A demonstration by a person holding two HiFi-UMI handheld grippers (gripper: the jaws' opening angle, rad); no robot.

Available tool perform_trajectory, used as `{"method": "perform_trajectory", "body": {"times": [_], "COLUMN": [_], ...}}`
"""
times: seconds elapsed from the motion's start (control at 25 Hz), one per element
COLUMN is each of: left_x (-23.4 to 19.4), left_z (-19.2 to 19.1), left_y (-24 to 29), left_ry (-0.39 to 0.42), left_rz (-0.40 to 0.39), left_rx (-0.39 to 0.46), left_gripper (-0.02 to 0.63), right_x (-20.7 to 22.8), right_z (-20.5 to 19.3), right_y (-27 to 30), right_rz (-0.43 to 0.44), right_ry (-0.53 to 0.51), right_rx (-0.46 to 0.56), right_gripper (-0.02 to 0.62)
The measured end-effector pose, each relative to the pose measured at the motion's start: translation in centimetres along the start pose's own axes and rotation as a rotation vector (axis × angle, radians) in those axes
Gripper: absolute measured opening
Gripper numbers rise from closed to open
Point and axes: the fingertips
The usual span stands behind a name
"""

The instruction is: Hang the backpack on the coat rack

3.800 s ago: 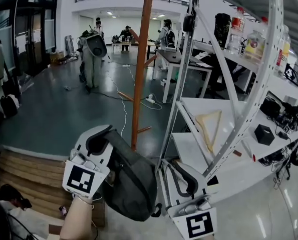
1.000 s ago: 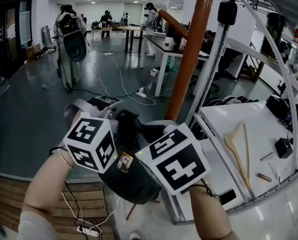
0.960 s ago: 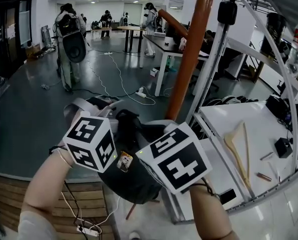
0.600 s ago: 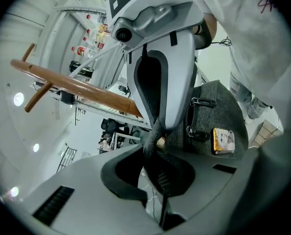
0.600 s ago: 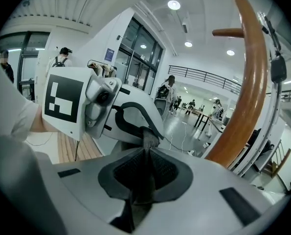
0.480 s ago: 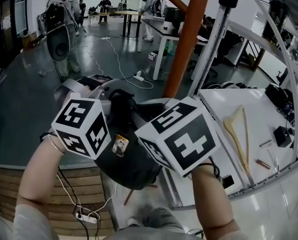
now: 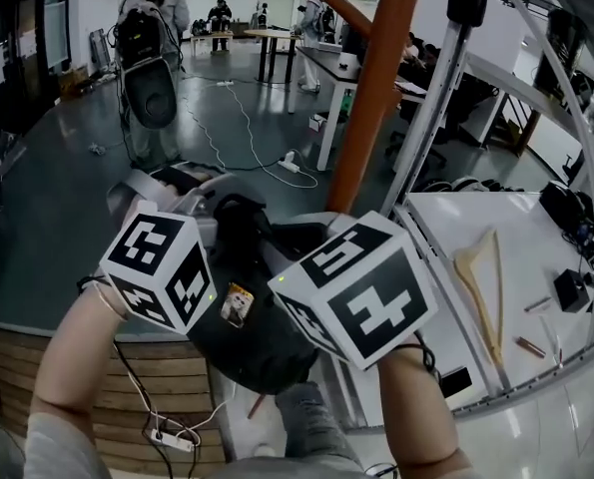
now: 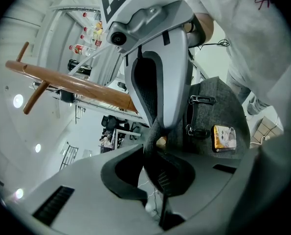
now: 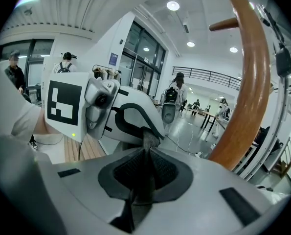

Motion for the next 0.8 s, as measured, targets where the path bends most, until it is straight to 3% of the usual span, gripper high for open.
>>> {"method": "perform_trajectory", "body": {"times": [0.24,0.48,0.8], "left_x": [-1.0,-0.7,-0.7], "left_z": [-1.3,-1.1,0.2], "left_y": [-0.3,1.1,2.4], "left_ry": [0.020,0.083,0.200], "left_rz": [-0.022,-0.174,-0.272], "left_rx": [-0.020,0.052,0.113], "left_gripper": [0.043,0.044,0.044], "right_x": [0.3,1.2,2.2], "right_z": [1.5,1.0,0.4], "right_y": [0.4,0.8,0.0], "right_rz": [-0.004,0.015,-0.018], "right_ry": [0.023,0.151,0.252], "right_rx": [0.023,0.029,0.101], "right_gripper": [0.044,0.044,0.049]}}
Point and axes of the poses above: the fingertips, and each gripper's own axes: y forward along the fingers, x to its right, z out of its top, and after that the axes turned 13 degrees about y, right-handed
